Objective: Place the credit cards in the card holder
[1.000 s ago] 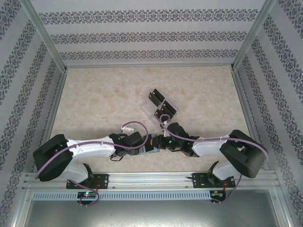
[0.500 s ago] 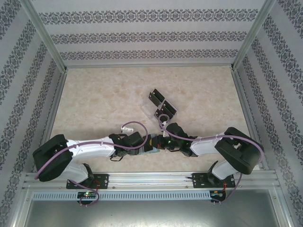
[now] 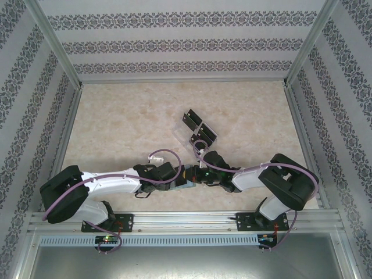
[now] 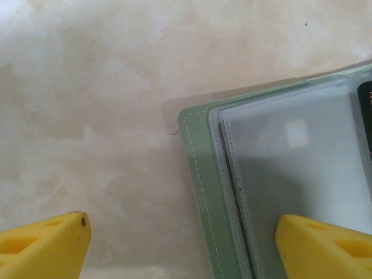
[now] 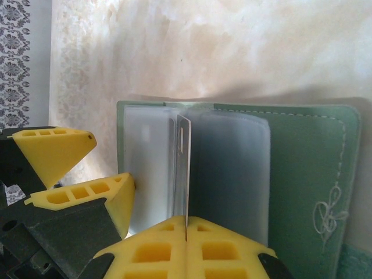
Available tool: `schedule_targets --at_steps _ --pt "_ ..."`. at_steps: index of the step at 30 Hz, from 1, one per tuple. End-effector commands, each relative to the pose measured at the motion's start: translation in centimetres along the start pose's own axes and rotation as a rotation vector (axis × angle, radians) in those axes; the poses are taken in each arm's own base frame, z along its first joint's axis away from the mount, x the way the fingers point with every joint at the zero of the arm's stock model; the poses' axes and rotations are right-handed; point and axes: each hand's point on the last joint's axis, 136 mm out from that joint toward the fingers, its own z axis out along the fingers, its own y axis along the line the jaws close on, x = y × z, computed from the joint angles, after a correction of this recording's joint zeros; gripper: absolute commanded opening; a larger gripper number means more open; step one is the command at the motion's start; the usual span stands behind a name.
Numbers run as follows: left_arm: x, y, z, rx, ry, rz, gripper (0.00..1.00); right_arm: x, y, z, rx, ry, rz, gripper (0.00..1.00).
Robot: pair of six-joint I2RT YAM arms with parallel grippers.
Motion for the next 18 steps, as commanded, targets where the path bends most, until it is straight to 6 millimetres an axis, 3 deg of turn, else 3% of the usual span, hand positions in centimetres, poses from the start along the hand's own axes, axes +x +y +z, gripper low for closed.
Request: schedule_targets --at_steps 1,18 --pt "1.69 1.99 0.76 -0.065 0.05 0.011 0.84 0.45 0.02 0.42 -0.009 0.018 0.0 0.0" --pt "1.89 2.09 0.75 -0.061 0.054 0.008 0.84 0.09 -0.55 0.92 -0.018 -0.005 0.054 0.0"
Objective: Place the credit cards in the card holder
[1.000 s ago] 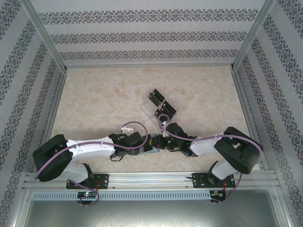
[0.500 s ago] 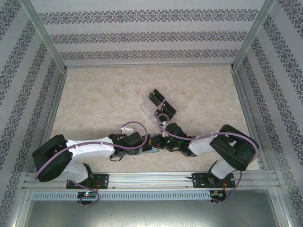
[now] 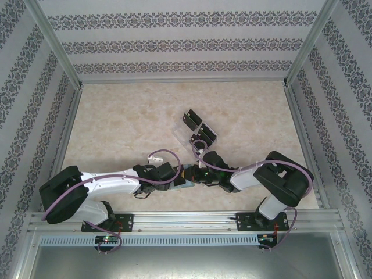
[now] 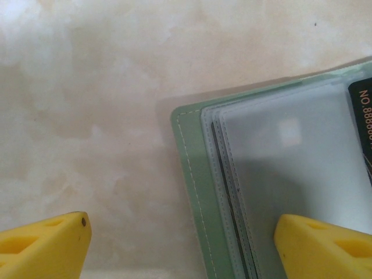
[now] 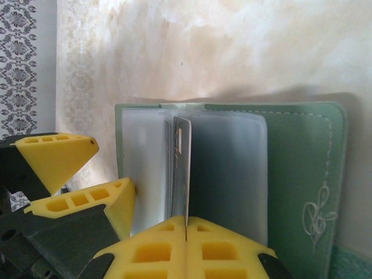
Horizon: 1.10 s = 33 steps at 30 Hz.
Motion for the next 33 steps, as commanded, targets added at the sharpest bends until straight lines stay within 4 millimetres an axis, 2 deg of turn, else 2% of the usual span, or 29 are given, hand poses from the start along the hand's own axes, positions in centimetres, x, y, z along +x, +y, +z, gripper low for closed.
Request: schedule_targets --at_steps 1,11,13,18,26,33 --pt "1.9 1.9 0.8 -0.057 0.06 0.013 0.84 0.3 -0.9 0.2 0.013 -0.004 0.031 0.0" --pt "1.9 2.3 0.6 -0.067 0.059 0.006 0.84 -1.2 -0.6 -0.9 -0.005 -0.055 0.029 0.0" --pt "2.0 2.5 0.5 -0.078 0.06 0.003 0.84 -0.5 -1.6 -1.2 0.014 -0.045 0.037 0.0" --pt "2.1 3.1 0.4 -0.104 0.065 0.001 0.84 -0.3 -2.0 -1.1 0.024 -0.037 0.041 0.0" --pt "2.5 3.6 0.4 -0.129 0.08 0.005 0.84 0.0 -2.2 -0.8 0.021 -0.016 0.043 0.0" --pt "2.7 5.1 0.0 -0.214 0.093 0.022 0.84 0.0 -2.5 -0.8 0.031 -0.016 0.049 0.0"
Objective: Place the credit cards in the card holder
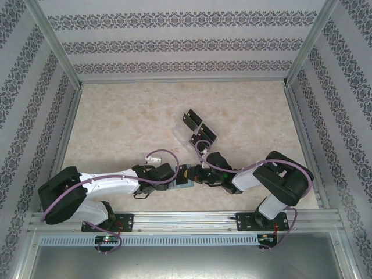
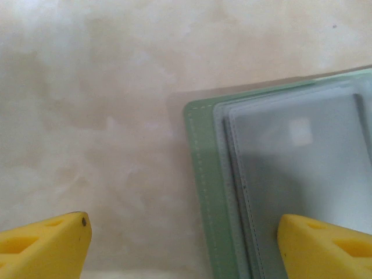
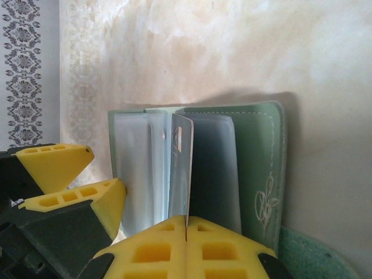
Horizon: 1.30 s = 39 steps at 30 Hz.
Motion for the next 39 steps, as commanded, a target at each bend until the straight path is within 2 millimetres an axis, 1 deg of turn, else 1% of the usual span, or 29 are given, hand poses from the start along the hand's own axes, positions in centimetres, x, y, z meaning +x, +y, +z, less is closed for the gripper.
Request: schedule_targets --at_steps 1,4,11,15,18,19,20,25,30,39 --pt "2.3 4.5 0.2 -0.196 0.089 0.064 0.84 0.3 -1.5 -0.1 0.041 0.011 0.014 0.0" --pt "2.1 4.7 0.1 -0.205 0.083 0.061 0.84 0.3 -1.5 -0.2 0.041 0.009 0.015 0.0" --pt "2.2 4.3 0.4 -0.193 0.09 0.067 0.84 0.2 -0.8 0.0 0.02 0.021 0.009 0.0" --pt "2.5 4.2 0.6 -0.187 0.097 0.065 0.84 0.6 -0.7 0.1 0.006 0.045 0.012 0.0" --pt "2.6 4.1 0.7 -0.183 0.1 0.066 0.84 0.6 0.0 0.2 -0.026 0.054 0.012 0.0" --pt "2.6 4.1 0.8 -0.183 0.1 0.065 0.84 -0.1 1.3 0.5 -0.059 0.044 0.0 0.0" --pt "2.6 4.1 0.8 -0.183 0.1 0.067 0.84 -0.2 1.6 0.5 -0.072 0.043 -0.001 0.0" --pt "2.6 4.0 0.8 -0.178 0.101 0.067 0.84 -0.3 2.5 0.5 -0.1 0.045 -0.005 0.0" --pt "2.7 4.1 0.9 -0.178 0.103 0.064 0.84 -0.2 2.8 0.9 -0.11 0.051 0.001 0.0" --pt "2.9 4.1 1.0 -0.173 0.106 0.06 0.84 0.1 2.4 1.8 -0.123 0.056 0.035 0.0"
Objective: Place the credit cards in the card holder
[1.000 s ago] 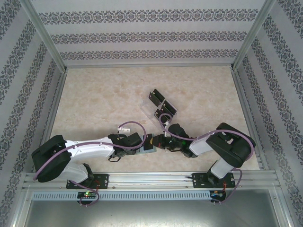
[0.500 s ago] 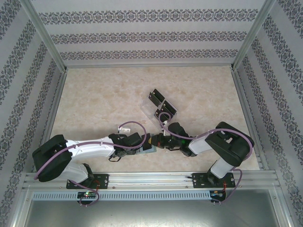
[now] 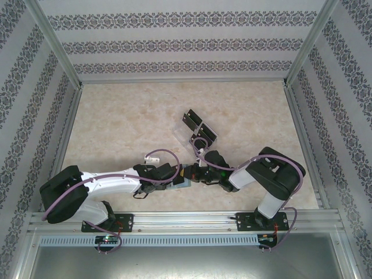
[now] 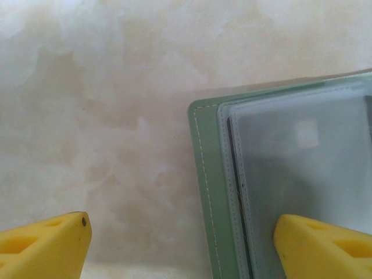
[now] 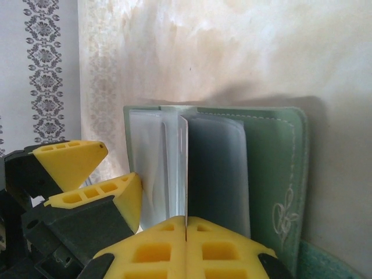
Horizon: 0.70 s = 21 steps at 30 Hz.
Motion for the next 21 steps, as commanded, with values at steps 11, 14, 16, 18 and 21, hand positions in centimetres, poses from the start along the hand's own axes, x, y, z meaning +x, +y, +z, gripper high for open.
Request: schedule_targets --at_steps 11,14,16,18,21 --pt "2.9 2.9 1.1 -0.11 0.102 0.054 0.84 -0.4 1.3 0.1 -0.091 -0.027 0.025 0.0" --pt "2.9 3.0 1.1 -0.112 0.102 0.054 0.84 -0.8 1.7 -0.4 -0.092 -0.037 0.013 0.0" --pt "2.9 3.0 1.1 -0.111 0.102 0.054 0.84 -0.7 1.9 -0.6 -0.086 -0.034 0.007 0.0" --pt "3.0 3.1 1.1 -0.112 0.103 0.056 0.84 -0.7 2.1 -0.7 -0.089 -0.035 0.005 0.0" --pt "3.0 3.0 1.2 -0.112 0.103 0.053 0.84 -0.7 2.6 -0.7 -0.098 -0.033 0.001 0.0"
